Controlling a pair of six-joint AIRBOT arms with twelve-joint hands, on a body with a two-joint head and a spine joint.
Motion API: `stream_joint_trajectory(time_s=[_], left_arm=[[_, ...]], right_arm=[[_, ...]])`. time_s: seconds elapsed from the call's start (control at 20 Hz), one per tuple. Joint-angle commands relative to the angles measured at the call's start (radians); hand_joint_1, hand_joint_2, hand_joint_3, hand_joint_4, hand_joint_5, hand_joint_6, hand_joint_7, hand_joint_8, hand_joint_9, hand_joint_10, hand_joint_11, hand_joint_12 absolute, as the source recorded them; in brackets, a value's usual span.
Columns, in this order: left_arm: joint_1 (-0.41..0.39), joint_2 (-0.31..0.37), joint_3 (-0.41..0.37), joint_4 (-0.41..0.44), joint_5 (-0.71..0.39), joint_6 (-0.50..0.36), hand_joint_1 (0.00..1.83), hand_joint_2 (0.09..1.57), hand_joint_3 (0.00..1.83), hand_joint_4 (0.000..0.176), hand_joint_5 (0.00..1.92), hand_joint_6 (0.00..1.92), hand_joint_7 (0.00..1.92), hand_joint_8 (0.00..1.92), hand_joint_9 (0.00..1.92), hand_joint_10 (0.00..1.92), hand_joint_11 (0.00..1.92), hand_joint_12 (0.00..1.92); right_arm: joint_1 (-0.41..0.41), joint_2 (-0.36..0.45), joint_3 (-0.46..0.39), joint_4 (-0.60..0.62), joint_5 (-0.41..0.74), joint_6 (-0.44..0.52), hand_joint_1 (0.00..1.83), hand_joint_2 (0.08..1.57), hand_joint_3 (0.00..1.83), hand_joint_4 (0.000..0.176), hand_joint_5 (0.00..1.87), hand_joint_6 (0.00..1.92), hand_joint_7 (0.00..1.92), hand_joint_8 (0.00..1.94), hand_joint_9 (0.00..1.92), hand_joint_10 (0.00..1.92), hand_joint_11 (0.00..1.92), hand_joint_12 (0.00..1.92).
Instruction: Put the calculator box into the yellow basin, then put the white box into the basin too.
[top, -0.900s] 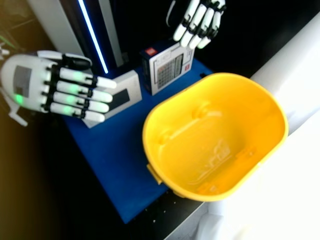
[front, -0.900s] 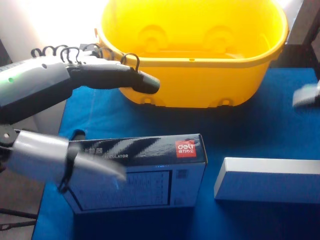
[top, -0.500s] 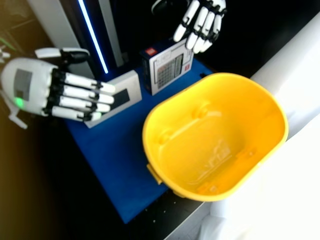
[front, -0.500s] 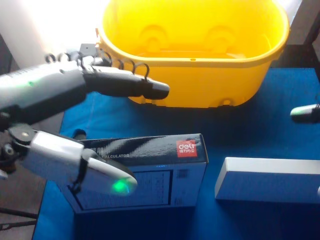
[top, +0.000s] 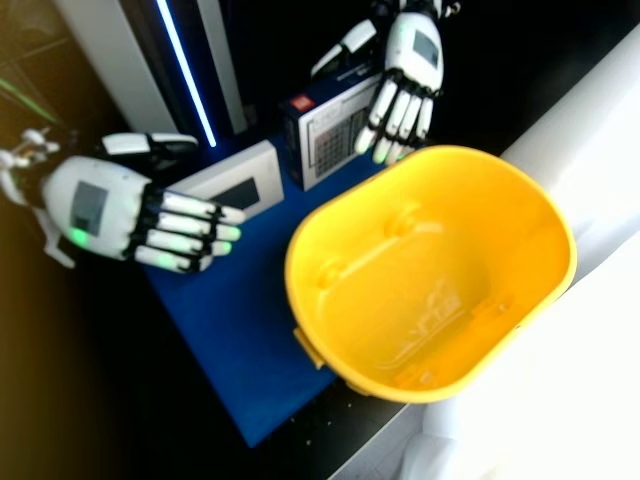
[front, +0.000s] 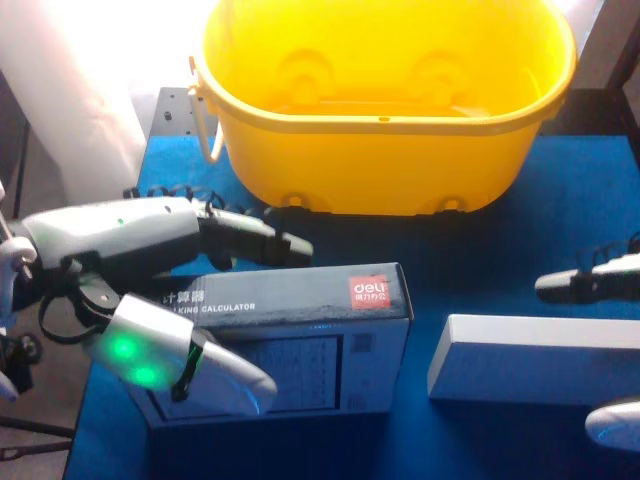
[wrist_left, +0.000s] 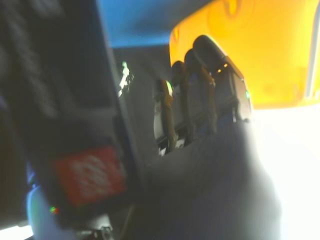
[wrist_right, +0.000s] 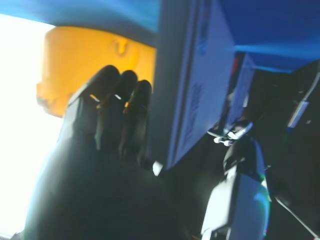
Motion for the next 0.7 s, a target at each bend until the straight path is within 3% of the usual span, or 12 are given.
stream_joint_trajectory(time_s=[0.0,0.05,0.1,0.15,0.2,0.25,0.3,0.35,0.45,0.5,0.6,0.65], left_arm=[[-0.001,-0.011,0.006,-0.003,-0.075,-0.014,0.84,0.90,0.02,0.000,0.52,0.04,0.46,0.02,0.42,0.14,0.04,1.44],[0.001,-0.013,0.008,0.000,-0.076,-0.020,0.98,0.98,0.01,0.000,0.63,0.03,0.58,0.03,0.64,0.32,0.39,1.46],[0.004,-0.013,0.008,0.001,-0.086,-0.020,1.11,1.04,0.01,0.000,0.78,0.06,0.78,0.09,0.87,0.45,0.70,1.38],[0.008,-0.011,0.008,-0.004,-0.103,-0.022,1.13,1.13,0.01,0.000,0.86,0.90,0.92,0.10,0.98,0.50,0.81,1.33],[0.016,-0.008,0.008,-0.022,-0.133,-0.022,1.19,1.17,0.00,0.000,0.78,1.17,0.96,0.90,1.04,0.53,0.82,1.33],[0.026,-0.001,0.008,-0.048,-0.169,-0.023,1.32,1.18,0.00,0.000,0.72,1.19,0.89,1.08,0.89,1.23,0.77,1.44],[0.033,0.004,0.009,-0.073,-0.211,-0.023,1.35,1.19,0.00,0.000,0.74,1.18,0.85,1.17,0.84,1.41,0.75,1.51],[0.038,0.013,0.009,-0.100,-0.261,-0.023,1.35,1.18,0.00,0.000,0.75,1.12,0.86,1.22,0.86,1.45,0.73,1.62],[0.046,0.030,0.005,-0.142,-0.366,-0.023,1.35,1.20,0.00,0.000,0.71,1.20,0.85,1.23,0.80,1.46,0.68,1.57],[0.047,0.041,-0.002,-0.160,-0.413,-0.016,1.36,1.18,0.00,0.000,0.76,1.15,0.86,1.24,0.82,1.39,0.68,1.51],[0.047,0.064,-0.017,-0.200,-0.500,0.026,1.35,1.19,0.00,0.000,0.75,1.22,0.85,1.24,0.79,1.40,0.64,1.46],[0.047,0.074,-0.025,-0.222,-0.545,0.056,1.35,1.19,0.00,0.000,0.73,1.23,0.84,1.23,0.82,1.39,0.71,1.44]], right_arm=[[0.014,-0.001,0.007,-0.012,-0.100,0.007,1.05,0.94,0.03,0.000,0.76,0.08,0.80,0.09,0.50,0.79,0.16,1.55],[0.014,-0.001,0.007,-0.012,-0.100,0.007,1.18,1.08,0.02,0.000,0.87,0.88,0.97,0.82,0.74,0.96,0.52,1.57],[0.016,-0.001,0.007,-0.012,-0.101,0.007,1.34,1.13,0.01,0.000,0.84,1.02,0.92,1.01,0.90,1.25,0.80,1.57],[0.020,-0.001,0.007,-0.012,-0.101,0.008,1.37,1.14,0.00,0.000,0.85,1.06,0.91,1.04,0.93,1.31,0.87,1.54],[0.023,-0.001,0.008,-0.012,-0.102,0.008,1.37,1.14,0.00,0.000,0.83,1.12,0.90,1.06,0.93,1.30,0.88,1.52],[0.025,-0.001,0.010,-0.013,-0.114,0.015,1.37,1.15,0.00,0.000,0.81,1.16,0.89,1.10,0.91,1.31,0.86,1.51],[0.025,-0.001,0.012,-0.013,-0.136,0.030,1.36,1.16,0.00,0.000,0.81,1.16,0.85,1.13,0.89,1.37,0.84,1.56],[0.025,-0.001,0.013,-0.013,-0.168,0.052,1.36,1.16,0.00,0.000,0.84,1.15,0.87,1.13,0.87,1.35,0.79,1.53],[0.024,0.001,0.012,-0.013,-0.238,0.081,1.36,1.16,0.00,0.000,0.85,1.13,0.89,1.16,0.81,1.38,0.71,1.55],[0.024,0.003,0.010,-0.013,-0.271,0.087,1.23,1.16,0.00,0.000,0.87,1.14,0.91,1.17,0.81,1.19,0.66,1.53],[0.025,0.011,0.002,-0.012,-0.325,0.088,1.20,1.16,0.00,0.022,0.89,1.15,0.93,1.13,0.84,1.05,0.64,1.47],[0.025,0.014,-0.002,-0.010,-0.354,0.088,1.33,1.15,0.00,0.000,0.87,1.16,0.90,1.12,0.84,1.25,0.66,1.49]])
